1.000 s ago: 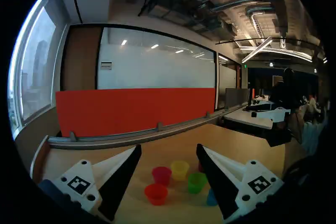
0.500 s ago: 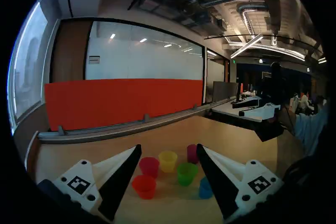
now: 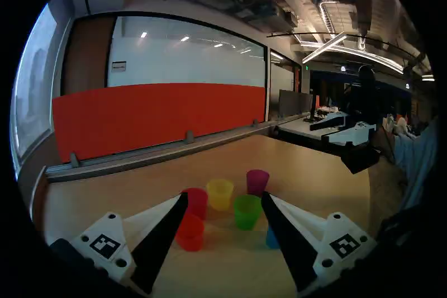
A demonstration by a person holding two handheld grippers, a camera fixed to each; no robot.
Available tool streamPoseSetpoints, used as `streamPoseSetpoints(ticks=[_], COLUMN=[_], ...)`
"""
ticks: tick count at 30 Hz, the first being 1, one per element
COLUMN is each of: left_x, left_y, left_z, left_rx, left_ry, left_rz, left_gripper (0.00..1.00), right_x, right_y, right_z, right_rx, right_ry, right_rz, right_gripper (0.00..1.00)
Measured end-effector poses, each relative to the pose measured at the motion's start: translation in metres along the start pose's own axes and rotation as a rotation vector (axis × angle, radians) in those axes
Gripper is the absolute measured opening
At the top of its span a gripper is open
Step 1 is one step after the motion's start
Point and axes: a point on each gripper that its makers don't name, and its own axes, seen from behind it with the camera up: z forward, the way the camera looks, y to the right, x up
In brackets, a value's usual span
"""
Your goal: Pour water
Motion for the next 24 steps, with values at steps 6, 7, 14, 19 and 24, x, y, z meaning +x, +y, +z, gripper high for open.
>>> streamPoseSetpoints(ticks=[6, 7, 14, 19, 24], left_x=[-0.011, -0.012, -0.018, -0.024, -0.031], left_y=[0.000, 0.001, 0.006, 0.009, 0.010], left_z=[0.008, 0.009, 0.019, 0.027, 0.036], left_rx=[-0.018, -0.022, -0.067, -0.096, -0.114], left_ry=[-0.027, -0.030, -0.056, -0.075, -0.097], left_rz=[0.007, 0.010, 0.034, 0.047, 0.063], left_gripper=[0.97, 0.97, 0.97, 0.97, 0.98], right_x=[-0.007, -0.008, -0.015, -0.021, -0.025], right_y=[-0.005, -0.007, -0.024, -0.037, -0.045], right_z=[0.001, 0.001, 0.001, 0.002, 0.003], right_rx=[0.035, 0.047, 0.142, 0.203, 0.240], right_ry=[-0.018, -0.020, -0.037, -0.055, -0.075], right_rz=[-0.007, -0.012, -0.056, -0.089, -0.107], right_gripper=[1.00, 1.00, 1.00, 1.00, 1.00])
